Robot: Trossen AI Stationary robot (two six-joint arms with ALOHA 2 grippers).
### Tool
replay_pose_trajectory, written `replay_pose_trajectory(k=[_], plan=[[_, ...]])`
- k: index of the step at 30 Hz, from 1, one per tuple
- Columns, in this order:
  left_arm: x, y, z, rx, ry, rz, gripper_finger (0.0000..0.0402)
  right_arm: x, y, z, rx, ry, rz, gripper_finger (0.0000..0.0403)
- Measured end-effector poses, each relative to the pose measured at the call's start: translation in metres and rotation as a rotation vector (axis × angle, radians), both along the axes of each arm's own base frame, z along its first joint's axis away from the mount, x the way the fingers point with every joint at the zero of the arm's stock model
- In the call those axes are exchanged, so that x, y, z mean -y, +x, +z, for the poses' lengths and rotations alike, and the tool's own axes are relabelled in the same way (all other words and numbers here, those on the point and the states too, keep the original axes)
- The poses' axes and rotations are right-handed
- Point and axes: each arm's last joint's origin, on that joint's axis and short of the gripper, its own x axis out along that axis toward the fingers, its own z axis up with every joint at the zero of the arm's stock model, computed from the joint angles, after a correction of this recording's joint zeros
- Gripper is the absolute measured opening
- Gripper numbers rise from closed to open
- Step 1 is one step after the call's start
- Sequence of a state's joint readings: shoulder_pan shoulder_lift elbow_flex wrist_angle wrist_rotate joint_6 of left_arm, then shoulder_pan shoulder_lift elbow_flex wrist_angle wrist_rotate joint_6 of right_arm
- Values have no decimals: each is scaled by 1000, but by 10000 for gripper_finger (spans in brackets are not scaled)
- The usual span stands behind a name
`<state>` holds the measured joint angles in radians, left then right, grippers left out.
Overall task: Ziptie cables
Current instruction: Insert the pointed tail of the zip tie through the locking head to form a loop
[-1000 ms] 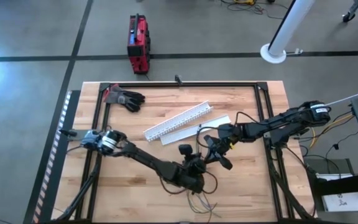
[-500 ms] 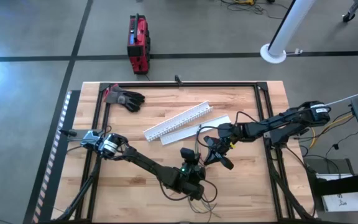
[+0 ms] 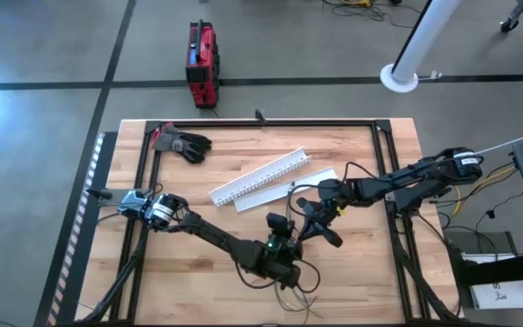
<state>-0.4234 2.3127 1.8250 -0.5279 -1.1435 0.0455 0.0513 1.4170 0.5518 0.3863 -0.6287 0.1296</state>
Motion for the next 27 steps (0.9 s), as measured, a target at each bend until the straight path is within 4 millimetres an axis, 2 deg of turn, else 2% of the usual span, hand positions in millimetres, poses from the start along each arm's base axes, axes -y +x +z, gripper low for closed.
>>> replay_pose_trajectory(k=[27], plan=[[2,2,2,9,33,-8,0,3,1,-1,-3,11,-9,0]])
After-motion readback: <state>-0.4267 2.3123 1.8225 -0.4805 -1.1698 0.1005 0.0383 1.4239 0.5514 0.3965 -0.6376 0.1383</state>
